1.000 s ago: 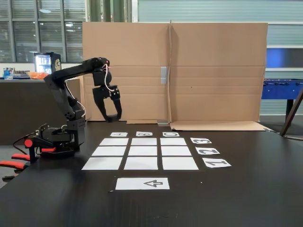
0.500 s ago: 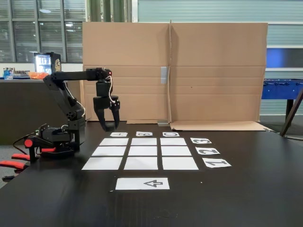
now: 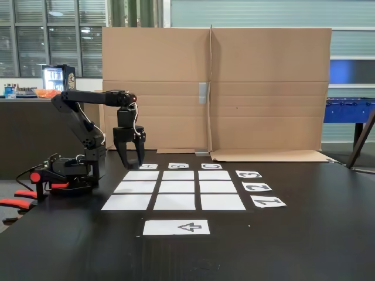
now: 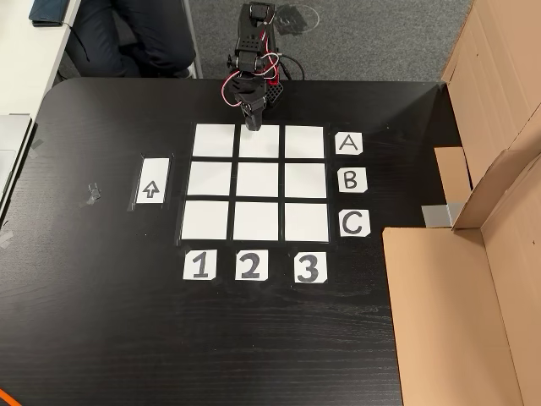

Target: Pick up a new token and place it in the grid on square A2.

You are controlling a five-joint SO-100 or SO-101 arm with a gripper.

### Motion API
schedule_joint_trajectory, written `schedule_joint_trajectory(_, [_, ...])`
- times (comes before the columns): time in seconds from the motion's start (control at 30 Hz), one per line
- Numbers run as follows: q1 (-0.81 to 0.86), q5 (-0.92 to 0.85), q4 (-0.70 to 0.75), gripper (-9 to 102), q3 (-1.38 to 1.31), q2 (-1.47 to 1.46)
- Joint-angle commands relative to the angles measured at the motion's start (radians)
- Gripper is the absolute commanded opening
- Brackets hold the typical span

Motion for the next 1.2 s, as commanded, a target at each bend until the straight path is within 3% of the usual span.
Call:
schedule_joint_trajectory(0.0, [-0.009,-0.012,-0.028,4,0.018,0.021])
schedule_joint_trajectory(1.17, [-0.127,-0.017,-0.287,4,0.198,0.014])
